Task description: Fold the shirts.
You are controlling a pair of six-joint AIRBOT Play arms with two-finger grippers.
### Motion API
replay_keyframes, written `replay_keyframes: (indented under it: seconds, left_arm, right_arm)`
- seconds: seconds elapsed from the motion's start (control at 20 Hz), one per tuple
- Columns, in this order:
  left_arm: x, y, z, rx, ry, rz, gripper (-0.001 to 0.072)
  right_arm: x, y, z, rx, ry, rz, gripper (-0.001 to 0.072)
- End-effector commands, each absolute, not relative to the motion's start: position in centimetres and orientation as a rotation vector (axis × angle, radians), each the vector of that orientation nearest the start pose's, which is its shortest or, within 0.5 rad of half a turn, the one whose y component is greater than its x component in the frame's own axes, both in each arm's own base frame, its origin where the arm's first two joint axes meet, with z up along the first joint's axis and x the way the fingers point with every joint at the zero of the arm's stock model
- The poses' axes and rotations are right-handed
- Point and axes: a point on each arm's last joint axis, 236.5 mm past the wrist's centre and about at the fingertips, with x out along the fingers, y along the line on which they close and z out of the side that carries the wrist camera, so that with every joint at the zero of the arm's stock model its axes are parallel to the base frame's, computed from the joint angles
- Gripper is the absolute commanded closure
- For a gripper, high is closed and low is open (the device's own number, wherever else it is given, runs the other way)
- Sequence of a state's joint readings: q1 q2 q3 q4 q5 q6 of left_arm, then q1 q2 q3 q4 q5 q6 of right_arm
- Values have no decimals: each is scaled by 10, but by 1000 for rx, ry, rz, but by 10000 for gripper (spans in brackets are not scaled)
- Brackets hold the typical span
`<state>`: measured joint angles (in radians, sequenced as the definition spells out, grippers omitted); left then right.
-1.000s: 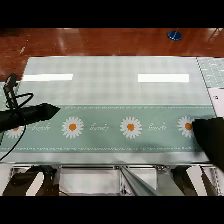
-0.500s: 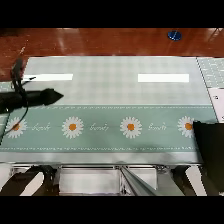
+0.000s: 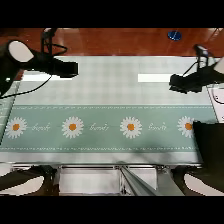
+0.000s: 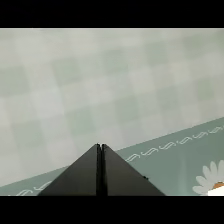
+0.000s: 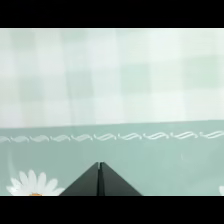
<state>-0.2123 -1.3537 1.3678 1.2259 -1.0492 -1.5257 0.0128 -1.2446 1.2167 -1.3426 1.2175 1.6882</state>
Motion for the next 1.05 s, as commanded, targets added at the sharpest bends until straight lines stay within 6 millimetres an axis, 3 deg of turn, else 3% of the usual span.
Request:
replay_keyframes:
  seconds: [0.0,0.25,1.0]
  left_arm:
    - [437,-148,41,-90,1147,-278,689]
    - [417,-146,25,-71,1255,-279,689]
    - [419,-146,-2,-68,1312,-269,689]
  right_arm:
    - [381,62,10,171,1390,40,681]
    - [390,40,10,75,1352,-10,680]
    - [392,40,11,73,1342,-8,681]
